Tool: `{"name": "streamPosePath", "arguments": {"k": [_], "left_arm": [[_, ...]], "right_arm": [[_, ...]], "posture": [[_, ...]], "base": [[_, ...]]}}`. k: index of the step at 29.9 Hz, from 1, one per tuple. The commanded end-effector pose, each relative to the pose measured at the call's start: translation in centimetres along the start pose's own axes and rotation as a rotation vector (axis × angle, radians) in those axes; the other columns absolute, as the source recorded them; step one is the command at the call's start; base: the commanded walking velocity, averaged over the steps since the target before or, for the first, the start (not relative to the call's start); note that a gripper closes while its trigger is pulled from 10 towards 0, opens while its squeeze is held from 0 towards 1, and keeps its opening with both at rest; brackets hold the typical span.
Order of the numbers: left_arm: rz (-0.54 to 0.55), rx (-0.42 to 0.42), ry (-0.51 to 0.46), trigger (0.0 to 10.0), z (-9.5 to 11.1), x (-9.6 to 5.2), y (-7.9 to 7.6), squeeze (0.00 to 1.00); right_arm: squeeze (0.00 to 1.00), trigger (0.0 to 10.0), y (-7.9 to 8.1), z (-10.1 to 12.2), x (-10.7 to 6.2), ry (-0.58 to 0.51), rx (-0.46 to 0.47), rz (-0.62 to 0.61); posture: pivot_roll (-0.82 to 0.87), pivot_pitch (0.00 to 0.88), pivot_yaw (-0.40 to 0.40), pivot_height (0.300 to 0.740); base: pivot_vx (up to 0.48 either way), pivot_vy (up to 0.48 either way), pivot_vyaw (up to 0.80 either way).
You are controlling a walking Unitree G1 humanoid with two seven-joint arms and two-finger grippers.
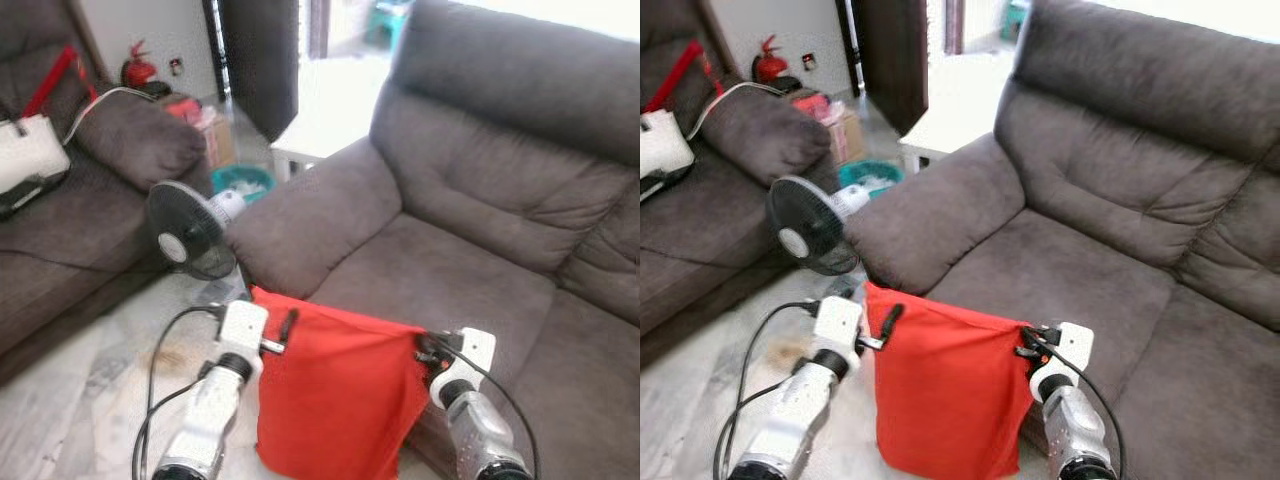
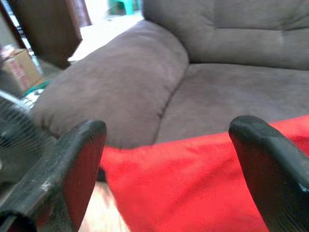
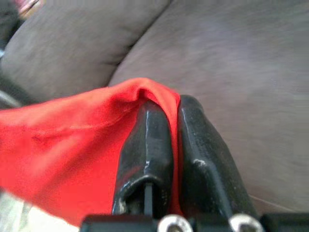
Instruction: Move the pillow to the sofa from floor
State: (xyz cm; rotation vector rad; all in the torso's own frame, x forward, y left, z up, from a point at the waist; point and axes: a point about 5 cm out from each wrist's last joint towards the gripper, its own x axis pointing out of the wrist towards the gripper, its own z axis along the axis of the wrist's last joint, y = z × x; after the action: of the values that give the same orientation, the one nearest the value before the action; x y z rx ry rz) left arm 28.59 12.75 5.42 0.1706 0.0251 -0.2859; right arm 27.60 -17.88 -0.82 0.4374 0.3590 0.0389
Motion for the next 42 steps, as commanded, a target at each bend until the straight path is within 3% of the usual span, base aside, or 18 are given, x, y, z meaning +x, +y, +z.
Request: {"name": "streamPosePath", "arguments": {"k": [1,11,25,35,42], "left_arm": [[0.007,0.022,0.012,10.0,-0.2,-0.1,0.6,0.00],[-0.003,0.017,0.016,10.0,-0.2,0.0,0.3,0.00],[-0.010,0.021,0.035,10.0,-0.6,-0.6,1.1,0.00],[-0.005,0.006,0.033,10.0,-0.5,-0.5,0.8,0.00],[-0.064,0.026,0.071,10.0,-1.1,-1.1,1.1,0.00]], "right_arm": [[0.00,10.0,0.5,3.2,0.9,-0.142,-0.027,0.015],[0.00,10.0,-0.3,3.4,0.6,-0.144,-0.032,-0.019],[0.00,10.0,-0.5,3.1,0.5,-0.124,-0.049,-0.017],[0.00,10.0,-0.4,3.0,0.6,-0.114,-0.060,-0.008],[0.00,10.0,0.1,2.2,0.4,-0.045,-0.190,0.072]], "posture": [[0.12,0.000,-0.025,0.740],[0.12,0.000,-0.024,0.740],[0.13,0.000,-0.033,0.740],[0.13,0.000,-0.034,0.740],[0.12,0.000,-0.036,0.740]], "base": [[0.000,0.000,-0.80],[0.000,0.000,-0.80],[0.000,0.000,-0.80],[0.000,0.000,-0.80],[0.000,0.000,-0.57]]}}
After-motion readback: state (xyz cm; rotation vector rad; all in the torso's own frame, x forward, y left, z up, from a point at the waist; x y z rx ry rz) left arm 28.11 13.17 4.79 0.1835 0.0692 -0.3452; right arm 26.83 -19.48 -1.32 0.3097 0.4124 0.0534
